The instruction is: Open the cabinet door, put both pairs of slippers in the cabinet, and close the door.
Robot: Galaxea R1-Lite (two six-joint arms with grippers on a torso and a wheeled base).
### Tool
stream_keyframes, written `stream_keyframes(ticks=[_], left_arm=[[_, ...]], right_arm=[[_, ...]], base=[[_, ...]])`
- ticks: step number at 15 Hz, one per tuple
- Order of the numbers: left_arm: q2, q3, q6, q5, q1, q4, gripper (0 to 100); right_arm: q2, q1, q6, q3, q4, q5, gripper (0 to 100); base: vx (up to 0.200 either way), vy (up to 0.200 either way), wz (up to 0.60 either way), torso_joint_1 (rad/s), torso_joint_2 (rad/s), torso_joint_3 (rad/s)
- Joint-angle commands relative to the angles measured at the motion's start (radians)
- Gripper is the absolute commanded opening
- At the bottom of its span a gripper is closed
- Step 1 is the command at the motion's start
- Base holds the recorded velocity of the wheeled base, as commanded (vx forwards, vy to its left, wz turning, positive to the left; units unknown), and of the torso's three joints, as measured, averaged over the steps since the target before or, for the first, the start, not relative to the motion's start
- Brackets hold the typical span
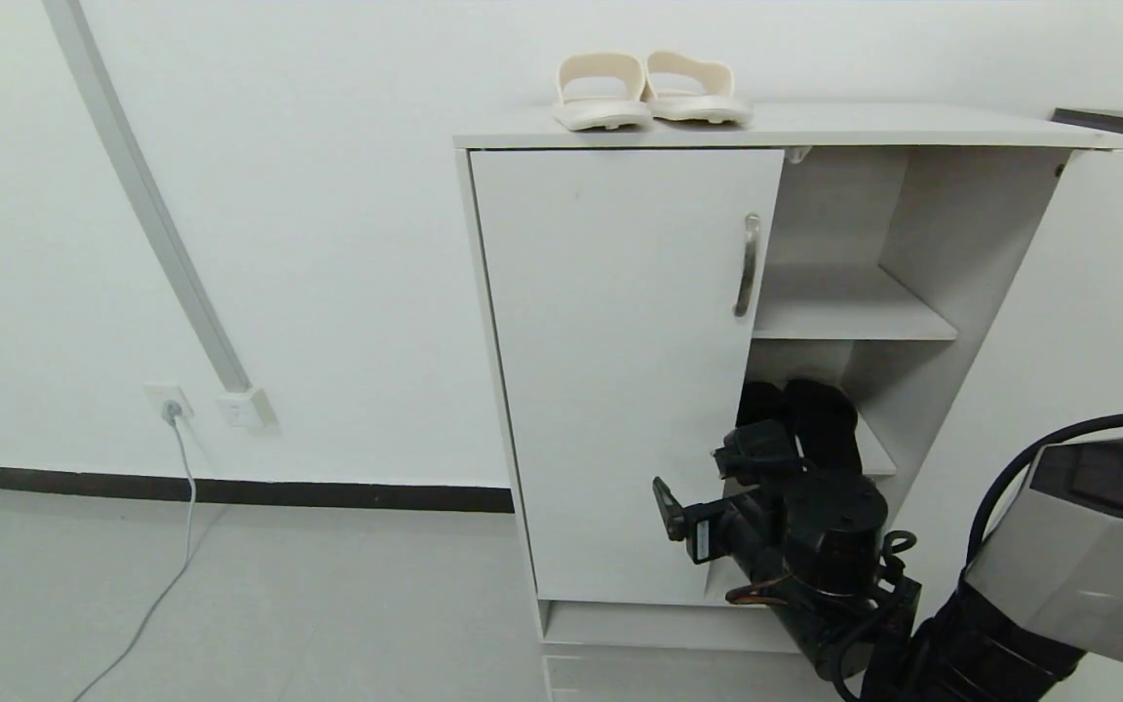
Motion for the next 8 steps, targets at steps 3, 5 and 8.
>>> stream_keyframes(ticks=[3,5,8], left_arm=[[0.001,0.000,-0.001,0.001,0.000,0.000,0],[0.001,0.000,-0.001,0.003,0.000,0.000,0],[0.001,0.000,-0.004,0.004,0.000,0.000,0]], right_arm=[[0.001,-0.001,-0.002,0.006,-0.003,0.002,100],[0.002,-0.001,-0.002,0.006,-0.003,0.002,100],[0.010,-0.001,-0.002,0.006,-0.013,0.002,100]], base=[[0.000,0.000,0.00,0.000,0.00,0.000],[0.000,0.000,0.00,0.000,0.00,0.000],[0.000,0.000,0.00,0.000,0.00,0.000]])
